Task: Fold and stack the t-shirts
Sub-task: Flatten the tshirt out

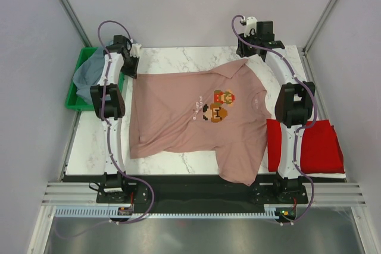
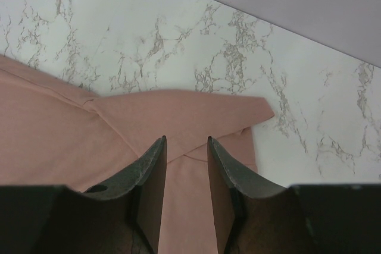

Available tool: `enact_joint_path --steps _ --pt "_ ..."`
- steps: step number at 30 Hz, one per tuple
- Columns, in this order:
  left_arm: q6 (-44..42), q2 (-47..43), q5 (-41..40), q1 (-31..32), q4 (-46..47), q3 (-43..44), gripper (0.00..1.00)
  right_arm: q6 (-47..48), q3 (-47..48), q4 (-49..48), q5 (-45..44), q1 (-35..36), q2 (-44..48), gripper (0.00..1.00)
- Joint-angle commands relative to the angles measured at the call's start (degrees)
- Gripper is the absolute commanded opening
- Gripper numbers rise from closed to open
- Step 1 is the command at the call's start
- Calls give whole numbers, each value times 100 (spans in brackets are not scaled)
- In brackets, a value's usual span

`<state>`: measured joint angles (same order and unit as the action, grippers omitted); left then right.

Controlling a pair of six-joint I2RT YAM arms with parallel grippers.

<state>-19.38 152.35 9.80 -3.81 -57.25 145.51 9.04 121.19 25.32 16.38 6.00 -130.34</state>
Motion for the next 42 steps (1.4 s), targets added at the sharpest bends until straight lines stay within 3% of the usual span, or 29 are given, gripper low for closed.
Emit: enact_joint_path --steps 1,13,21,28,42 --pt "-66 321 -13 -67 -216 126 17 81 177 -36 -38 6 -79 41" --pt "-22 -426 -558 -49 57 -339 19 168 1 86 -3 -20 -298 42" --pt "-119 -443 -462 30 30 -506 2 46 598 35 -258 -169 -1158 45" --pt "-251 -522 -462 232 -5 -621 2 -420 1266 -431 -548 -222 -1748 46" --pt "-312 -1032 -365 619 -163 -1253 2 -1141 1724 -836 -636 -248 -2372 47"
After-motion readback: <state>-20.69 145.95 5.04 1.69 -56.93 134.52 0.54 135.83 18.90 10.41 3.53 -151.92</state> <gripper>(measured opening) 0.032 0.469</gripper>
